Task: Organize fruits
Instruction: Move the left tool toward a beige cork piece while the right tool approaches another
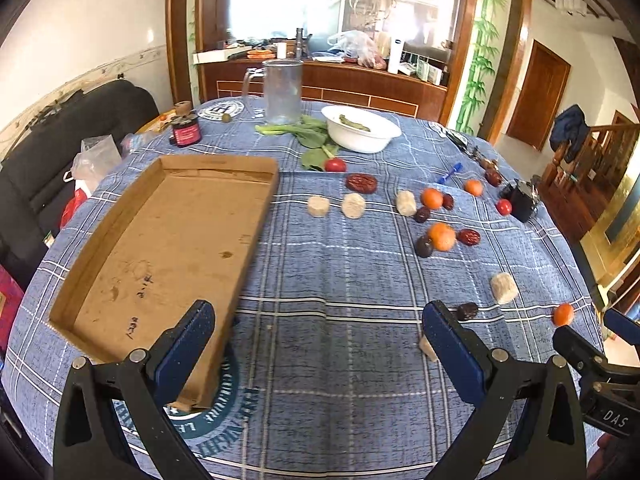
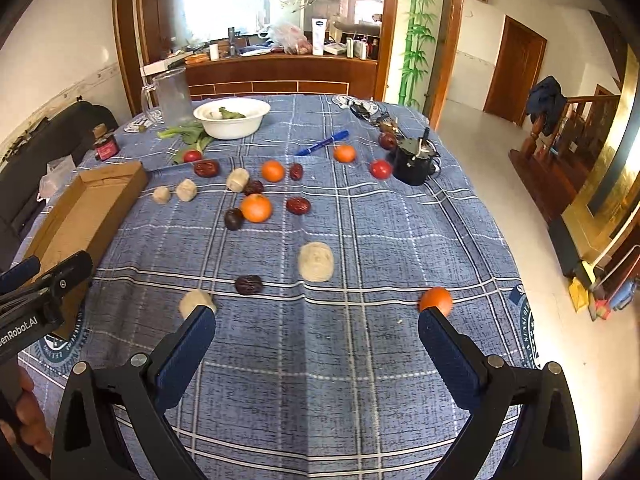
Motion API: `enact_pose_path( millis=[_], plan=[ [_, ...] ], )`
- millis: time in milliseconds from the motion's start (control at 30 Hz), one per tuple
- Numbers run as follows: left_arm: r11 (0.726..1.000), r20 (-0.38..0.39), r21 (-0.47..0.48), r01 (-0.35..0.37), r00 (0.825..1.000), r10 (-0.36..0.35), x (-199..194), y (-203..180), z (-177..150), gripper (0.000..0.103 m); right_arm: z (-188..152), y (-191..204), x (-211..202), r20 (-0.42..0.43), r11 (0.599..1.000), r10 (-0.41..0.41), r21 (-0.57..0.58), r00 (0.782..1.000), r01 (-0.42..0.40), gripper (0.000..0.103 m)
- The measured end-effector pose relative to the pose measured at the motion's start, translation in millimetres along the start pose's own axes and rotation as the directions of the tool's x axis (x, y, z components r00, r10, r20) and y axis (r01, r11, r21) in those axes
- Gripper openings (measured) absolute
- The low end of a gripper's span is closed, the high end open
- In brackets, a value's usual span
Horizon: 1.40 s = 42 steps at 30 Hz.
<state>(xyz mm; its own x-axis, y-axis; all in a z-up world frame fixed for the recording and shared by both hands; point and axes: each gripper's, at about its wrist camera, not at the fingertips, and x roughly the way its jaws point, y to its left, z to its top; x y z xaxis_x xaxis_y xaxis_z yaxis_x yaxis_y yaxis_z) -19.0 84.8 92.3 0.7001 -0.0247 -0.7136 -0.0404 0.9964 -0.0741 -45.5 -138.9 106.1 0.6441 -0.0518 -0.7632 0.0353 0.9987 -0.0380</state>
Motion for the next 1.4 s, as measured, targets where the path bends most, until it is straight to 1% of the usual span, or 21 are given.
enact_pose_path(
  millis=[200,433,767,1400],
  plan=[
    [0.999,0.019,-0.012,-0.034,0.999,0.034,-5,16,0,0.103,1,2,1,0.003,1.000,-0.012,0.012,1.000,0.012,0.102],
    [0.999,0.036,-0.018,-0.041,0.998,0.042,-8,22,2,0.103,1,1,0,0.004,0.999,-0.015,0.028,1.000,0.015,0.102],
    [0.999,0.035,-0.017,-0.028,0.999,0.029,-9,17,2,0.103,0,2,-1,0.003,0.999,-0.012,0.030,1.000,0.012,0.102],
    [0.999,0.038,0.002,-0.033,0.999,0.033,-7,6,2,0.103,-1,-7,6,-0.007,0.999,-0.008,0.040,1.000,0.009,0.102]
  ],
)
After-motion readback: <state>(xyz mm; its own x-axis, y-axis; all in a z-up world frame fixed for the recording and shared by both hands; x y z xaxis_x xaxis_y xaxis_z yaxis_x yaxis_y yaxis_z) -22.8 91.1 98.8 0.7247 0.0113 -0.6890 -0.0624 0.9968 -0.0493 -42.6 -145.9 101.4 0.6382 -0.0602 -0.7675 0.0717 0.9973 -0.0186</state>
